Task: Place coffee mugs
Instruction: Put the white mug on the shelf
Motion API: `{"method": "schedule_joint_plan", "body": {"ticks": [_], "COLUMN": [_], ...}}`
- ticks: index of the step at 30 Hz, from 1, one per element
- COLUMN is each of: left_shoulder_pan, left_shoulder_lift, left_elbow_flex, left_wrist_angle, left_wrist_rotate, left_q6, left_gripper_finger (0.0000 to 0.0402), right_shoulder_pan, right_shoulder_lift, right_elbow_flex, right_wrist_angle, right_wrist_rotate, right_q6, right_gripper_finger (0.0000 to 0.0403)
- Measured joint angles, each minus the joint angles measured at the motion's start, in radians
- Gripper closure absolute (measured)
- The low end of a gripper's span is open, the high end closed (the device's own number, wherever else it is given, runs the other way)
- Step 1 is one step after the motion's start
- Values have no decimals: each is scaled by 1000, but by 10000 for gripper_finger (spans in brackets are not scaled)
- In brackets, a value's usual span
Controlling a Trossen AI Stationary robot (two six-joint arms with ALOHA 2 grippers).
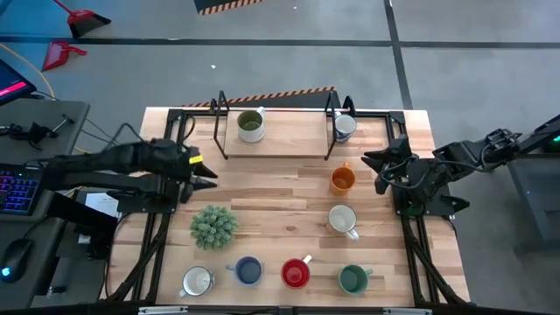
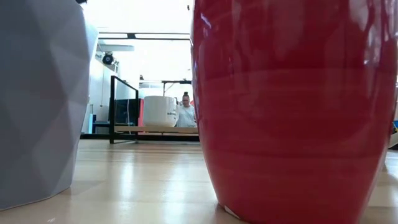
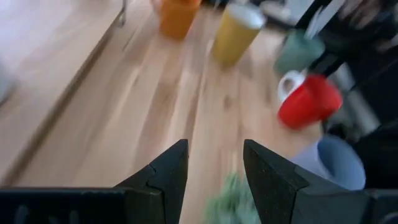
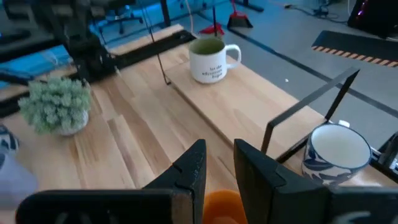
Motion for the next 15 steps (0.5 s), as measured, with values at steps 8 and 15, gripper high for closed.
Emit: {"method": "schedule_joint_plan", "body": {"ticks": [8, 15], "left_shoulder_pan": [-78, -106], "left_shoulder_lift": [26, 72], "left_elbow_flex": [-318, -362], "left_wrist_angle": [547, 704], "left_wrist_rotate": [-19, -29], "left_q6": [-85, -103], "left_gripper_finger": [259, 259], "right_shoulder_pan": [-37, -204], "right_shoulder_lift": [98, 260], "right_elbow_flex": [0, 0], "right_wrist_angle": [131, 518], "right_wrist_rotate": [-2, -189], "right_q6": [-30, -297], "right_gripper_finger": [334, 334]}}
